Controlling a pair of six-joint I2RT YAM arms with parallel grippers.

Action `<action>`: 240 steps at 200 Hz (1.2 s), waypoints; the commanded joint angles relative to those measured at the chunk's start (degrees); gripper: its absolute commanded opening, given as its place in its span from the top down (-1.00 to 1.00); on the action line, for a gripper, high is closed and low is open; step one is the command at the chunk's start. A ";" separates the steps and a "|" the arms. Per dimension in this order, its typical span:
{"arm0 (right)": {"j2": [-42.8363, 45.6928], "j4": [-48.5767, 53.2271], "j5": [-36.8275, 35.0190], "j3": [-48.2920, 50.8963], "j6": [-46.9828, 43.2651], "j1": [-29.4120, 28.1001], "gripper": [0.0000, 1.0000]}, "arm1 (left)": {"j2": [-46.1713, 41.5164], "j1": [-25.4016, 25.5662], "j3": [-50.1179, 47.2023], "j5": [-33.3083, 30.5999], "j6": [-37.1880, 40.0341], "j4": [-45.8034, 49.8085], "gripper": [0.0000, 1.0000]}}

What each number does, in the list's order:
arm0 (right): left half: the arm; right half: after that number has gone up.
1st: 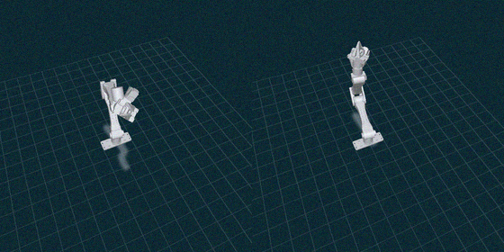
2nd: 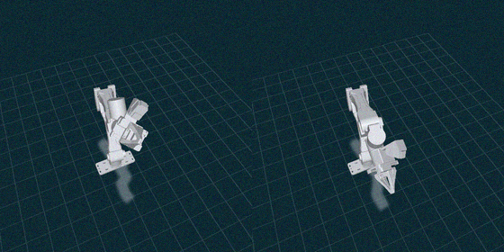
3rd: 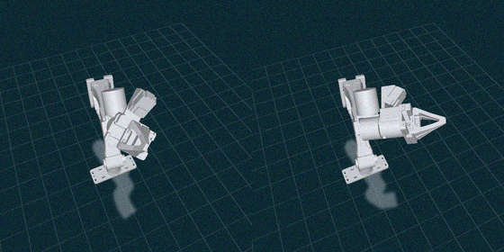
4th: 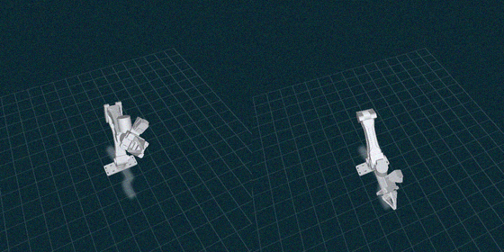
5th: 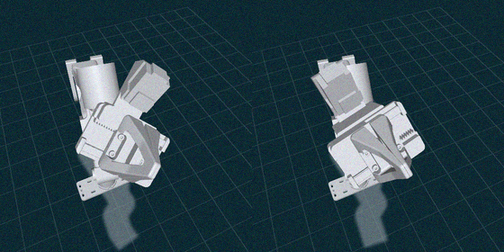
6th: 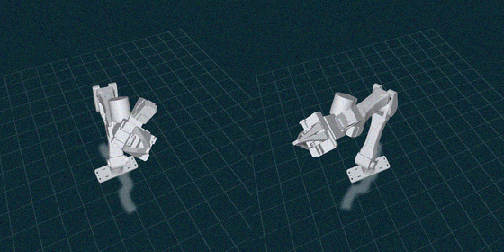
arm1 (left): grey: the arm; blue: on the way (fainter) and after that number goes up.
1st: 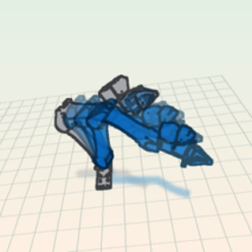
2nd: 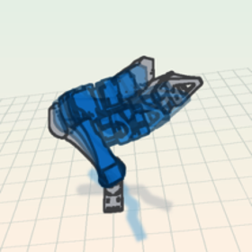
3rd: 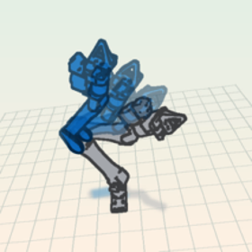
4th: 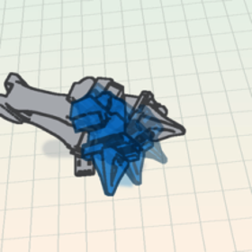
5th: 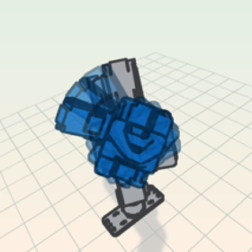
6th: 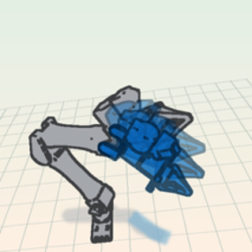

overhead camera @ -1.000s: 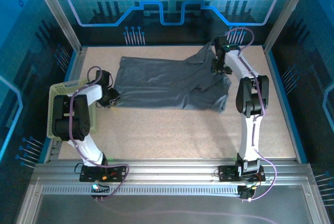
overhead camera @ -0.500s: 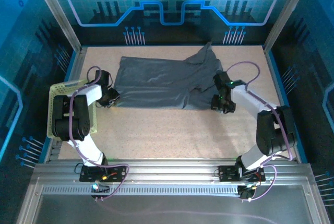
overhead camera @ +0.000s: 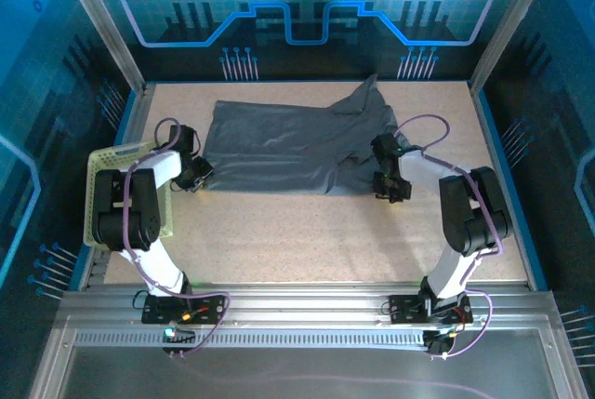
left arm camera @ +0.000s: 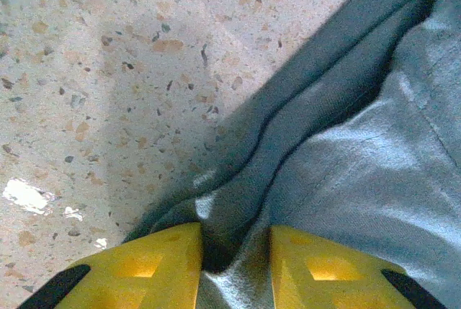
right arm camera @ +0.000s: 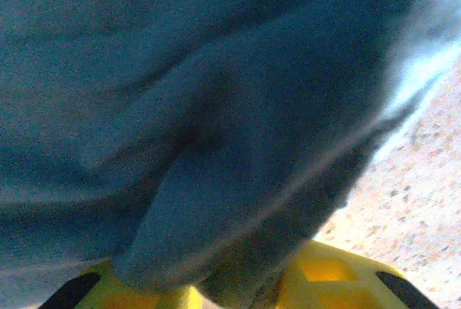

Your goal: Fold the inside-out t-shirt

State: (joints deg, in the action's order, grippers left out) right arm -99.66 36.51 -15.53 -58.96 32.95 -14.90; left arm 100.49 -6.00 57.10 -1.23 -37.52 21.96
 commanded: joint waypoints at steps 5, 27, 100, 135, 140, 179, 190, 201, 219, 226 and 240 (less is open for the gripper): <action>1.83 2.96 -5.80 -1.15 -0.37 2.43 0.74 | 1.00 -1.36 -0.10 -1.21 0.08 3.12 0.39; 3.68 6.48 -9.97 -1.27 -0.68 3.78 0.90 | 1.05 -1.99 -0.50 -1.75 0.08 2.94 0.54; 5.40 11.82 -18.59 -2.05 1.72 6.22 1.00 | 0.03 -4.07 -0.42 -3.44 0.51 3.41 0.83; 8.63 12.80 -21.12 -0.56 3.53 7.77 0.98 | -1.74 -4.21 -0.76 -3.43 -0.27 3.30 0.82; 8.84 12.85 -21.25 -0.47 3.61 7.76 0.94 | -1.91 -4.20 -0.76 -3.38 -0.38 3.27 0.82; 12.03 14.30 -21.68 -0.53 3.90 7.67 0.20 | -4.08 -3.99 -1.39 -1.33 -0.49 3.95 0.29; 14.01 14.98 -21.98 -0.51 4.01 7.46 0.01 | -6.29 -3.85 -2.27 -1.57 -0.90 4.10 0.17; 16.38 15.56 -21.80 -0.48 4.21 7.05 -0.13 | -9.05 -3.84 -3.14 -2.05 -1.37 4.33 0.11; 21.12 11.12 -14.79 0.91 -0.38 5.23 -0.27 | -13.68 -2.57 -2.83 -3.14 -1.19 5.24 0.07; 22.14 9.80 -11.38 1.09 -0.96 4.61 -0.29 | -14.84 -1.03 -1.85 -3.42 -0.75 5.73 0.05; 22.43 5.66 -2.08 2.01 -2.59 4.04 -0.30 | -14.95 3.65 1.09 -2.13 -0.37 6.39 0.01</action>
State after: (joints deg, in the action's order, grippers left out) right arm -79.00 47.90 -30.30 -58.76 33.61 -9.19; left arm 88.05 -8.12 54.37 -3.53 -38.00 26.04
